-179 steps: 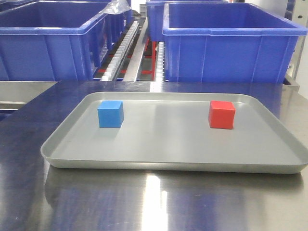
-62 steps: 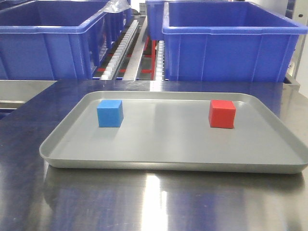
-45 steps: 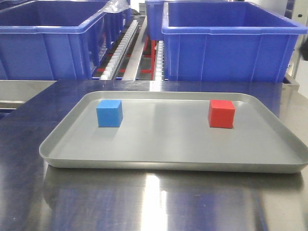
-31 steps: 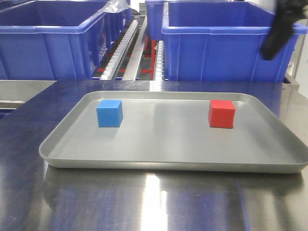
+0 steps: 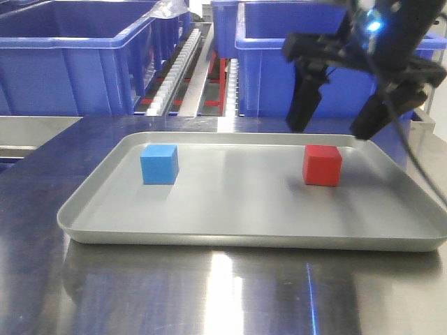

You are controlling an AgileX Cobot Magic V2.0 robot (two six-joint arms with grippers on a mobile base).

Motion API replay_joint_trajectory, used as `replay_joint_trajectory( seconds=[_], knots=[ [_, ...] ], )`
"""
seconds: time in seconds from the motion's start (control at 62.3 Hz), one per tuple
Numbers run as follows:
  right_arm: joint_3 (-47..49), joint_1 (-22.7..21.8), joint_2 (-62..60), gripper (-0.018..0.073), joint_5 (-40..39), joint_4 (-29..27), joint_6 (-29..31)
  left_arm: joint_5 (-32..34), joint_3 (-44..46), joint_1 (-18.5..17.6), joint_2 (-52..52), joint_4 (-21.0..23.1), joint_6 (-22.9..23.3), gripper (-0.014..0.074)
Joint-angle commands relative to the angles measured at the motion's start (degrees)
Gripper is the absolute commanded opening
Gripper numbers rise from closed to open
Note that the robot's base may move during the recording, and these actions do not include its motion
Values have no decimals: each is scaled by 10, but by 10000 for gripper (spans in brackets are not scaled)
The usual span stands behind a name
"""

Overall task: Sort and place red and blue blocks on shelf
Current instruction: 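Lower the open right gripper over the red cube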

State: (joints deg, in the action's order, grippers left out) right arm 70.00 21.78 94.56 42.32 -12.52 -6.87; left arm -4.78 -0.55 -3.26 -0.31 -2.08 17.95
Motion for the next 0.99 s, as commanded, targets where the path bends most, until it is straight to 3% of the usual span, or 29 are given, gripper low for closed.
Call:
replay_joint_trajectory(
  seconds=[0.0, 0.979],
  knots=[
    [27, 1, -8, 622, -23, -6, 1, 52, -14, 1, -9, 4, 0, 135],
    [27, 1, 50, 622, -56, 8, 1, 52, -14, 1, -9, 4, 0, 135]
  ],
)
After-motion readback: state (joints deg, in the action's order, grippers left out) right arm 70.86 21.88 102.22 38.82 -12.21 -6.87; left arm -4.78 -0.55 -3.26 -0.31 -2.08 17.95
